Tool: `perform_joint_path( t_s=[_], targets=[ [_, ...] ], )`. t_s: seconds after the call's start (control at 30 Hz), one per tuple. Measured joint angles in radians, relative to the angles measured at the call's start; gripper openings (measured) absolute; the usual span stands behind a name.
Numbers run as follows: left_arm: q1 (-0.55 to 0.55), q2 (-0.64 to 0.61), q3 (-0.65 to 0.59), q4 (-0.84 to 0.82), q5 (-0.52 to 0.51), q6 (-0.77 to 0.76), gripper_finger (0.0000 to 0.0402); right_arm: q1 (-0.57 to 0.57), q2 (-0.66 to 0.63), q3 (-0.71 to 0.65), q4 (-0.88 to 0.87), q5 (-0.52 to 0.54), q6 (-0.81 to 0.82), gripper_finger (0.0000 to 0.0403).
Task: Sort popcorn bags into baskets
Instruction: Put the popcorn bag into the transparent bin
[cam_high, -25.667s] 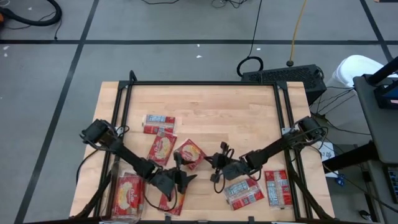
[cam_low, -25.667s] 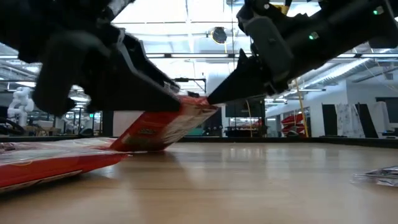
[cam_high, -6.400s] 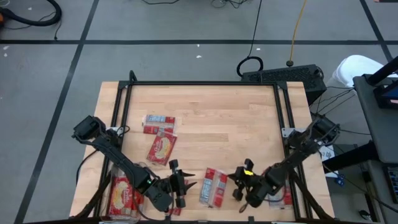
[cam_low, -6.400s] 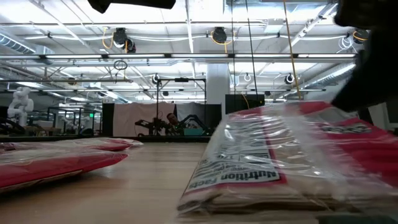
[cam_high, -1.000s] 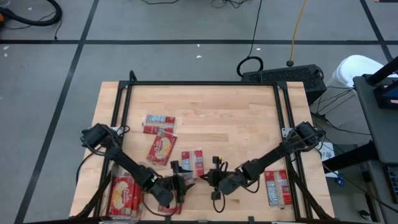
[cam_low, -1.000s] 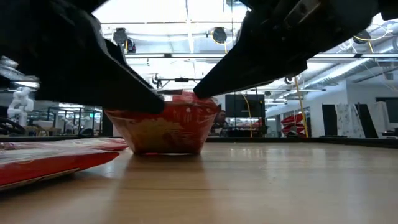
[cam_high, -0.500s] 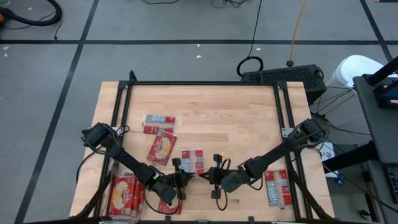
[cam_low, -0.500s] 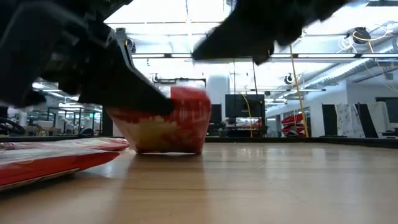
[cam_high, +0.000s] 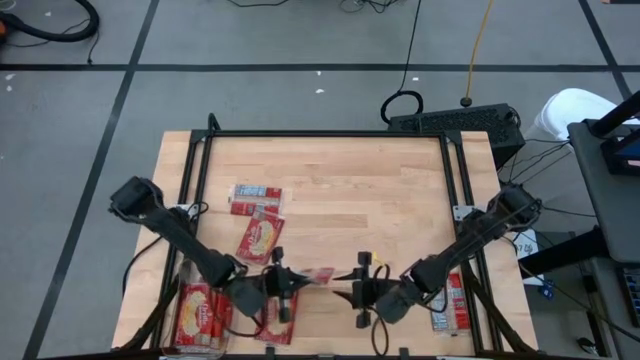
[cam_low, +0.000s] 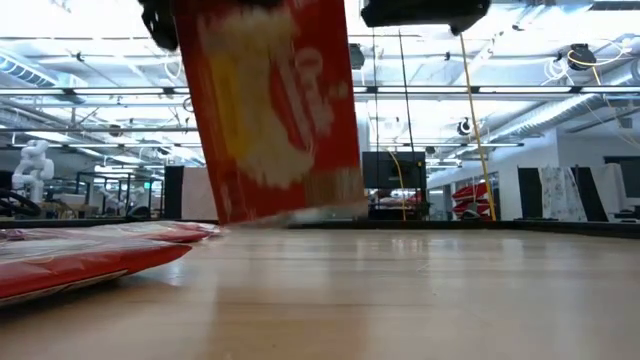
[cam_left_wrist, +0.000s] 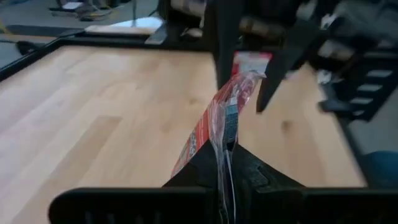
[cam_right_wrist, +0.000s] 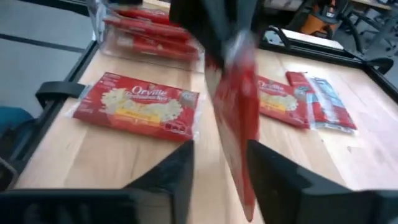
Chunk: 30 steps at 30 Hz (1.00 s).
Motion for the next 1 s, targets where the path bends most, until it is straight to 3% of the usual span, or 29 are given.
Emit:
perform_joint_path(
  t_s=[0.27,0.47,0.63,0.93,1.0],
  targets=[
    [-0.003,-0.055,0.000,0.035,0.046,0.045,0.0015,-0.007,0.068,0.000,0.016,0.025,0.057,0.0235],
    [-0.008,-0.055,0.000,0.106,0.113,0.085,0.0009,-0.027,0.120,0.000,0.027,0.025,0.056,0.0240],
    [-0.013,-0.055,0.000,0.165,0.153,0.133,0.0014,-0.033,0.128,0.000,0.058,0.021,0.063,0.0193],
    [-0.013,-0.055,0.000,0.158,0.154,0.149,0.0009,-0.024,0.128,0.000,0.147,0.018,0.003,0.0029],
    [-0.012,-0.055,0.000,0.158,0.153,0.153,0.0008,-0.024,0.128,0.000,0.145,0.019,0.004,0.0012]
  ],
)
